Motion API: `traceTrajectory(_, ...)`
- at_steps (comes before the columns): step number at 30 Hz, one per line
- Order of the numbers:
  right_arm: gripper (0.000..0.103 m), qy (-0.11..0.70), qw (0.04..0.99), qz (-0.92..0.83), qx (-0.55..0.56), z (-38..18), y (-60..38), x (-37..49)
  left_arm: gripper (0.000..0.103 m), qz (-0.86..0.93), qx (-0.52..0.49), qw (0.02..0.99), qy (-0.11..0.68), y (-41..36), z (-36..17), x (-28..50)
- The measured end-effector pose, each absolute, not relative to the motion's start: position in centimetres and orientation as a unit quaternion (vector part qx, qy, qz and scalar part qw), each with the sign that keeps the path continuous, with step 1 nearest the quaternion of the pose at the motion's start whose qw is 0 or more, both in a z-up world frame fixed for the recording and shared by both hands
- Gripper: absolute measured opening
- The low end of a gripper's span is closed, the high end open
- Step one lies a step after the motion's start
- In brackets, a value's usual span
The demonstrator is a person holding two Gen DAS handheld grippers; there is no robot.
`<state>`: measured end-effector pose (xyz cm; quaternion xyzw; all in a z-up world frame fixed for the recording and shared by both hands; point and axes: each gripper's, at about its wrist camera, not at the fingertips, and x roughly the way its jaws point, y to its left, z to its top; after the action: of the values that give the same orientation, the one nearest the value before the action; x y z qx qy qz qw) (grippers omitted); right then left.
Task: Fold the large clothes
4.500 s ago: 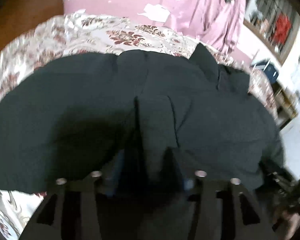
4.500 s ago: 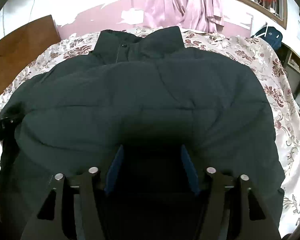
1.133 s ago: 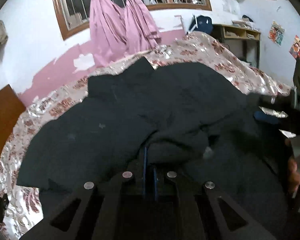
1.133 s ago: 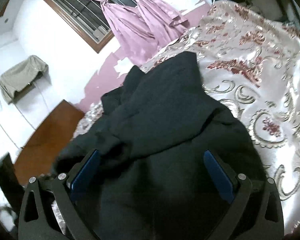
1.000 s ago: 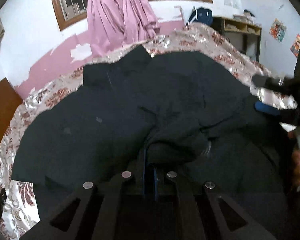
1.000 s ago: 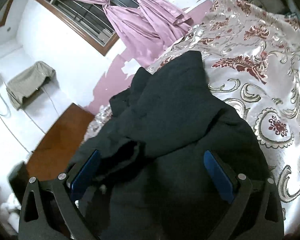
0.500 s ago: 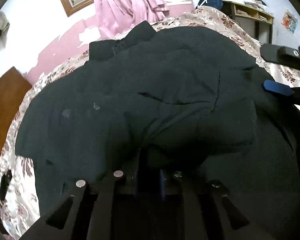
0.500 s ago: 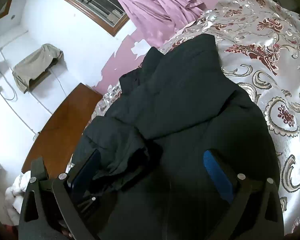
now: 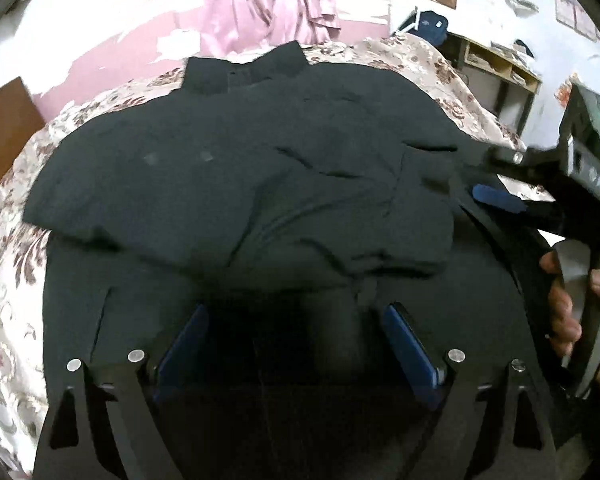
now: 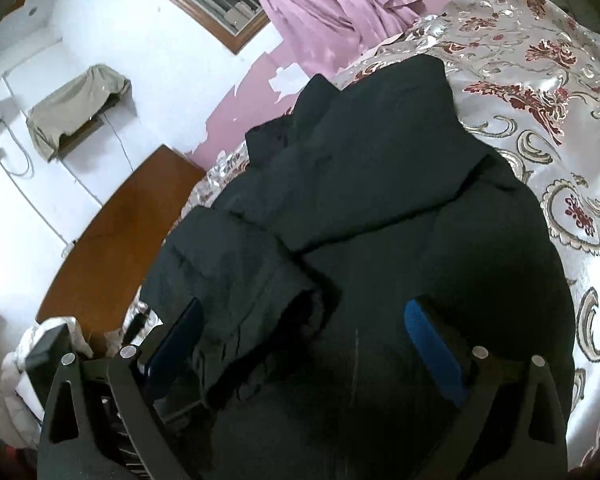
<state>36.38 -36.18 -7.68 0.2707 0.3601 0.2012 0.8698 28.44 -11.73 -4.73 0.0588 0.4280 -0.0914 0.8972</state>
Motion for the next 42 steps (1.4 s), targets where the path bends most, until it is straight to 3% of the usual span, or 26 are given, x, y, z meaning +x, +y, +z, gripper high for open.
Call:
traceTrajectory(7,0.098,0.365,0.898,0.175,0.171,-7.0,-33.2,36.0,0.089,-0.014,0.026,0.911,0.411,-7.0,-3.6,28.5)
traceTrajectory(14,0.075,0.361,0.9,0.19,0.156,-6.0,-32.5,35.6,0.092,0.056,-0.123,0.898,0.419,-0.7,-4.2,29.1)
traceTrajectory(19,0.075,0.37,0.896,0.203,0.142,-6.1,-31.9,35.1,0.103,0.074,-0.192,0.888,0.412,2.5,-5.4,28.5)
traceTrajectory(22,0.076,0.376,0.892,0.204,0.148,-6.4,-31.9,35.2,0.103,0.066,-0.218,0.889,0.398,3.8,-5.2,28.6)
traceTrajectory(29,0.092,0.377,0.885,0.22,0.163,-6.7,-31.0,35.7,0.103,0.061,-0.267,0.893,0.357,6.0,-3.7,29.4)
traceTrajectory(34,0.09,0.375,0.895,0.192,0.146,-6.1,-30.5,35.5,0.103,0.078,-0.248,0.902,0.344,6.6,-2.8,30.1)
traceTrajectory(36,0.066,0.371,0.902,0.169,0.142,-5.7,-30.7,35.4,0.103,0.081,-0.231,0.904,0.35,6.6,-2.5,30.6)
traceTrajectory(37,0.044,0.37,0.906,0.152,0.137,-5.6,-30.8,35.4,0.103,0.082,-0.224,0.905,0.353,6.6,-2.4,30.7)
traceTrajectory(38,0.03,0.37,0.908,0.143,0.134,-5.5,-30.9,35.4,0.103,0.083,-0.214,0.905,0.357,6.6,-2.4,31.0)
traceTrajectory(41,0.006,0.362,0.91,0.14,0.145,-4.9,-31.7,35.1,0.103,0.088,-0.172,0.905,0.379,6.1,-2.3,31.7)
traceTrajectory(42,0.006,0.354,0.909,0.153,0.155,-4.3,-32.1,35.0,0.103,0.081,-0.164,0.903,0.389,6.0,-2.3,31.9)
